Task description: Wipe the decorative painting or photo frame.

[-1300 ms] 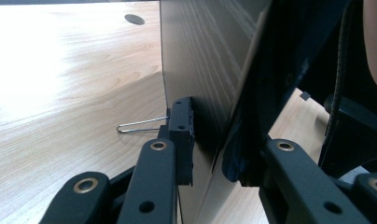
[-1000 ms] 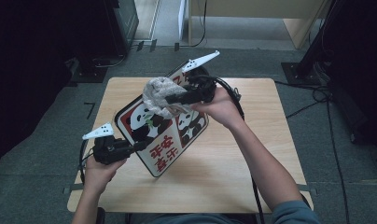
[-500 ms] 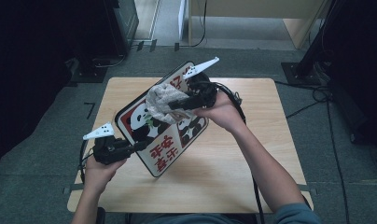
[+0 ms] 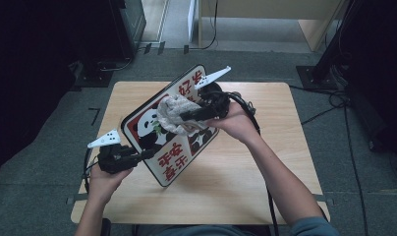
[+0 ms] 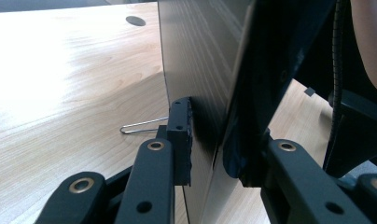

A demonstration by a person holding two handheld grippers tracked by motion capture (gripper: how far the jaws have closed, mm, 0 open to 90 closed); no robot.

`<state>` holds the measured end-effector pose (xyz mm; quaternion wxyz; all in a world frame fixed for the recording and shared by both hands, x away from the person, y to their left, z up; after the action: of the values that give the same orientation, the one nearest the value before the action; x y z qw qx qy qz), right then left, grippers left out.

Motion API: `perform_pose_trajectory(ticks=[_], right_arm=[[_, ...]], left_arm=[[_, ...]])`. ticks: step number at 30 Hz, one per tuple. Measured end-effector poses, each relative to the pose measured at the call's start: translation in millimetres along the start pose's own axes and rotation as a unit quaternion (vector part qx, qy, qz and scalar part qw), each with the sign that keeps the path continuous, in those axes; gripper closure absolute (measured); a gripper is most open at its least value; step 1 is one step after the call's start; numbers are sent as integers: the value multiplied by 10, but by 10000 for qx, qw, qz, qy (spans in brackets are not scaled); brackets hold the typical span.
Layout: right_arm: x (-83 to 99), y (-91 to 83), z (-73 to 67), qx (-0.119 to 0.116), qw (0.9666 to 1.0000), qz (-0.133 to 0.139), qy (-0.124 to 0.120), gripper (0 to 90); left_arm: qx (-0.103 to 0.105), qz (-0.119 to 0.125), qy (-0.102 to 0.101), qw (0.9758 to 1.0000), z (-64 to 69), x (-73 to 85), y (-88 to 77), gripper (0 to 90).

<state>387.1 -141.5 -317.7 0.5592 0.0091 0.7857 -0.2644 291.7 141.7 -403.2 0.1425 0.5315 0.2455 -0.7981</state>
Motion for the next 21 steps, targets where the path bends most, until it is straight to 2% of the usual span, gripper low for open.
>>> perform_pose_trajectory(ticks=[7, 21], right_arm=[[74, 5, 5, 10, 10000, -79, 11, 660], [282, 50, 47, -45, 9998, -110, 142, 659]], left_arm=[[24, 85, -52, 9999, -6, -15, -29, 706], [-6, 64, -80, 9999, -4, -22, -40, 720]])
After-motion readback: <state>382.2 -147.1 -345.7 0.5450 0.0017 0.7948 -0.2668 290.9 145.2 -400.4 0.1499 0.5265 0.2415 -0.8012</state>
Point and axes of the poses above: each handheld gripper's, and its own axes: y roughly forward along the jaws, x roughly out of its underside, z roughly to its right, the point moved 2 cm from there along y, roughly forward along the jaws, and after that the axes turned 13 degrees about z, right-handed, at the moved point
